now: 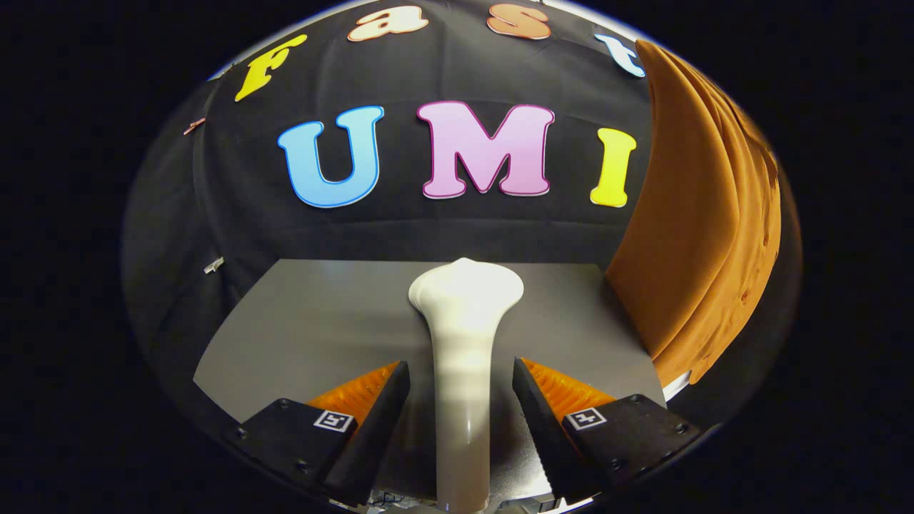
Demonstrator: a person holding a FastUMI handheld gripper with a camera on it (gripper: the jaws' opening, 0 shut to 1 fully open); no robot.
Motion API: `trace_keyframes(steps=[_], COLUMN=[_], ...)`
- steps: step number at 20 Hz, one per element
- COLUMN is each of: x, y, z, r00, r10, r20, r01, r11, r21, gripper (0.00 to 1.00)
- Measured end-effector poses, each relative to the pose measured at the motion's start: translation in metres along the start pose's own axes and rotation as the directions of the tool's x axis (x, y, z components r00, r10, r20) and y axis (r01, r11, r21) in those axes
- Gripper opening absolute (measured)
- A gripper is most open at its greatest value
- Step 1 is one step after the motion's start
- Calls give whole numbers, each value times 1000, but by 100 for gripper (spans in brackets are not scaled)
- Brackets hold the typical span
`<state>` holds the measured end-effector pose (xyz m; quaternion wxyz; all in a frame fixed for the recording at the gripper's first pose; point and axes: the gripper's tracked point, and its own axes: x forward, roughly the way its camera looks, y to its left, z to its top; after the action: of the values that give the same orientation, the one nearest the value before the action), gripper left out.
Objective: Iron the clothes twice with a garment steamer, once on the left side and once on the right side.
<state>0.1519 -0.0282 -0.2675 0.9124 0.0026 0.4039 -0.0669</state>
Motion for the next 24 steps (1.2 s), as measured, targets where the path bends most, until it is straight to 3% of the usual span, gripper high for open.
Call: trace_keyframes(steps=[2,5,8,9,11,12,24], x=[4,10,16,13,12,7,-65], y=[0,2,3,3,9,9,10], z=[-2,-4,-10,-9,-6,-2,30], r00=[1000,999,998,998,999,999,982], r10=[-1,-6,-16,-10,3,9,57], r20=[-17,-32,-57,-55,-40,-31,177], r01=[1,5,13,8,-6,-11,-51], r11=[1000,1000,999,999,997,997,998], r21=[-3,-26,-40,-51,-72,-76,-38], gripper=[92,57,58,44,44,39,38])
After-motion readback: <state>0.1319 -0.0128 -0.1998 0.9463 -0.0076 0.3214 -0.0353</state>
